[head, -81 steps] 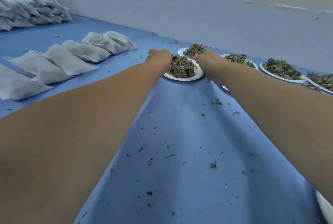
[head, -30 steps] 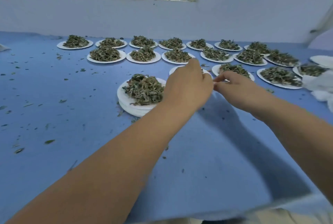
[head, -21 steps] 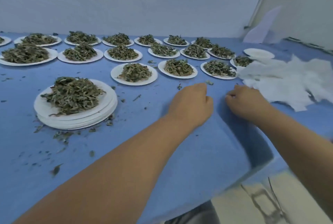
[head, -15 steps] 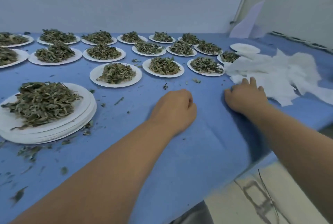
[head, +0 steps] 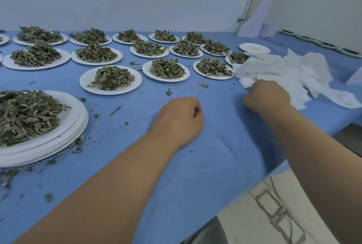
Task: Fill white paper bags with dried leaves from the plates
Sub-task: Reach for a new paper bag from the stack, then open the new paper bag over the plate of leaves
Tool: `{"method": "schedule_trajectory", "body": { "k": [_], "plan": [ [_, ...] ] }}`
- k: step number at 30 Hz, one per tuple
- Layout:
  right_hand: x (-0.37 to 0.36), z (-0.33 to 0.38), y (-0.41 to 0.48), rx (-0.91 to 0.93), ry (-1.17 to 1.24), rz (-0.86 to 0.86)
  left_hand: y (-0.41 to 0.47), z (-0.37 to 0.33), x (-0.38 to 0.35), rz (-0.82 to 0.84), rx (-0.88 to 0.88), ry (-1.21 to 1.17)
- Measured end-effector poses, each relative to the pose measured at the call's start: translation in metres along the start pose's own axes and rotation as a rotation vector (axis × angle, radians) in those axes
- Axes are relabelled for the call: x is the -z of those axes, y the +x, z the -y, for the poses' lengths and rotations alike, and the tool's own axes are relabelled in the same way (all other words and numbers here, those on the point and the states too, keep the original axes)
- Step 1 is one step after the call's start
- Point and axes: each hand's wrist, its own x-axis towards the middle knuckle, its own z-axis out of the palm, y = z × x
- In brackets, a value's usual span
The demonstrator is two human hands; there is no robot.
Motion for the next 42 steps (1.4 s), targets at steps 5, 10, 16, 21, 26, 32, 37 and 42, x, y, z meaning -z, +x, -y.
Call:
{"method": "schedule_trajectory", "body": {
  "k": [5, 10, 16, 21, 26, 32, 37, 42],
  "plan": [
    [0.002, -0.005, -0.004, -0.056, 0.001, 0.093, -0.003, -0.002, 0.002, 0.016, -0.008, 0.005],
    [0.005, -0.007, -0.008, 0.065, 0.061, -0.092, -0.004, -0.002, 0.002, 0.019, -0.014, 0.008],
    [0.013, 0.031, -0.039, 0.272, 0.636, -0.236, -0.004, -0.002, 0.003, -0.023, 0.026, -0.089],
    [0.044, 0.091, -0.077, 0.465, 1.311, 0.047, -0.007, -0.003, 0.036, -0.221, -0.044, -0.378],
    [0.064, 0.156, -0.107, 0.572, 1.601, 0.280, -0.025, 0.033, 0.115, -0.286, -0.003, -0.455],
    [0.096, 0.252, -0.156, 0.651, 2.024, 0.732, -0.085, 0.073, 0.189, -0.533, -0.029, -0.337],
    [0.108, 0.313, -0.191, 0.502, 2.076, 0.816, -0.129, 0.112, 0.247, -0.753, 0.037, -0.245],
    [0.104, 0.345, -0.208, 0.487, 1.958, 0.948, -0.149, 0.158, 0.274, -0.902, 0.248, -0.403]
  ]
}}
